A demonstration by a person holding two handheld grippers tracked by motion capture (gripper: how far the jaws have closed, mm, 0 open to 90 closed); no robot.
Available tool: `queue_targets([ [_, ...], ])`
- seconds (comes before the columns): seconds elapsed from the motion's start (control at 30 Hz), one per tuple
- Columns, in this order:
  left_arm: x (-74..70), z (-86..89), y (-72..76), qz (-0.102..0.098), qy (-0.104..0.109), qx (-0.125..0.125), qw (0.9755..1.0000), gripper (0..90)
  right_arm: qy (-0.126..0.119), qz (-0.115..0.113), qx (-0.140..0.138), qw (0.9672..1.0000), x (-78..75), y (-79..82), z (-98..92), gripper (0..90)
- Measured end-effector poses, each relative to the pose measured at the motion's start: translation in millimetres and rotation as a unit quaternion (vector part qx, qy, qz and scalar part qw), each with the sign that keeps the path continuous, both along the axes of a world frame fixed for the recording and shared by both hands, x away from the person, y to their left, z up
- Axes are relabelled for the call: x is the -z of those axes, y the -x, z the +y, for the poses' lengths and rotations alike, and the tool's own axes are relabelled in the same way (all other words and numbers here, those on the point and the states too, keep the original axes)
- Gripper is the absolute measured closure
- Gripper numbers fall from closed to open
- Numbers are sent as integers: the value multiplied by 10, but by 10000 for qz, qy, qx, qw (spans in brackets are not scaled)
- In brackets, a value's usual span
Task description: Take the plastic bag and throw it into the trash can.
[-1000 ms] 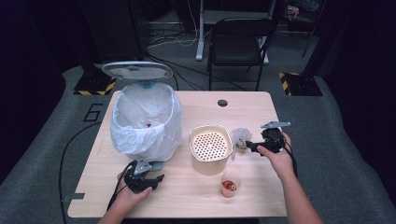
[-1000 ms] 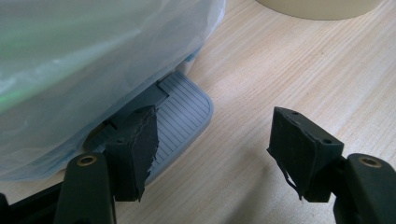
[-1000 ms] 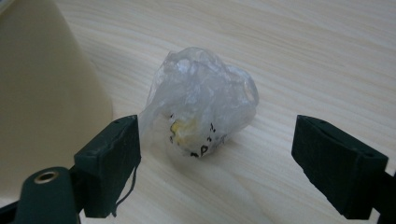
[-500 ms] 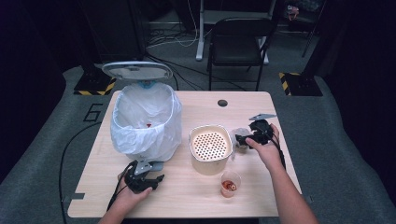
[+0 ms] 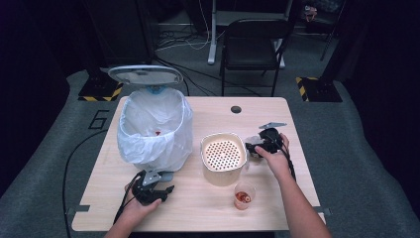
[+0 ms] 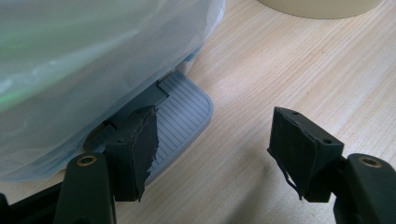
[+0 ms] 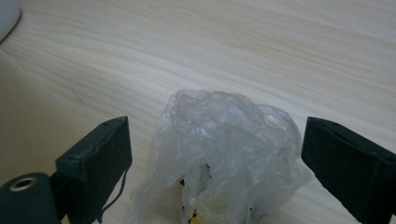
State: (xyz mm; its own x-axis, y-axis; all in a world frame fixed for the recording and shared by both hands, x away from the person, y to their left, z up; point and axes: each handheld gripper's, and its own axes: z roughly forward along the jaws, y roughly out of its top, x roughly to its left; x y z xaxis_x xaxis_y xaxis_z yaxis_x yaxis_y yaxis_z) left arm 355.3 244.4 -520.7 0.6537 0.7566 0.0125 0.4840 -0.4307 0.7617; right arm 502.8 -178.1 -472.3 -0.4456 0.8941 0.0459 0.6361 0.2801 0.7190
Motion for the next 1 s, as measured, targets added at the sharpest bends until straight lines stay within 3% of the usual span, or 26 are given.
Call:
queue_targets([
  [0.1, -13, 22, -21, -92, -166, 176, 9997, 324, -10, 43, 5, 10000, 77, -10, 3, 111],
  [0.17, 0, 0, 0, 4, 7, -5, 10000, 324, 43, 62, 38, 10000, 125, -7, 12, 143],
  [0.27, 0, 0, 0, -2, 0, 5, 10000, 324, 81, 126, 35, 9999, 194, -17, 17, 167],
  [0.3, -13, 23, -23, -91, -165, 192, 9996, 325, 107, 120, 29, 9999, 213, -18, 18, 198],
  [0.33, -13, 23, -22, -92, -169, 193, 9996, 324, 144, 92, 24, 9999, 231, -16, 17, 242],
  [0.6, -13, 22, -21, -120, -208, 181, 9995, 324, 218, 66, -47, 9997, 284, 9, -6, 447],
  [0.73, -13, 22, -19, -123, -212, 176, 9995, 324, 137, 65, -102, 9998, 313, 24, -37, 547],
  [1.0, -11, 19, -18, -137, -212, 172, 9995, 324, 191, 76, -170, 9996, 342, 43, -39, 630],
])
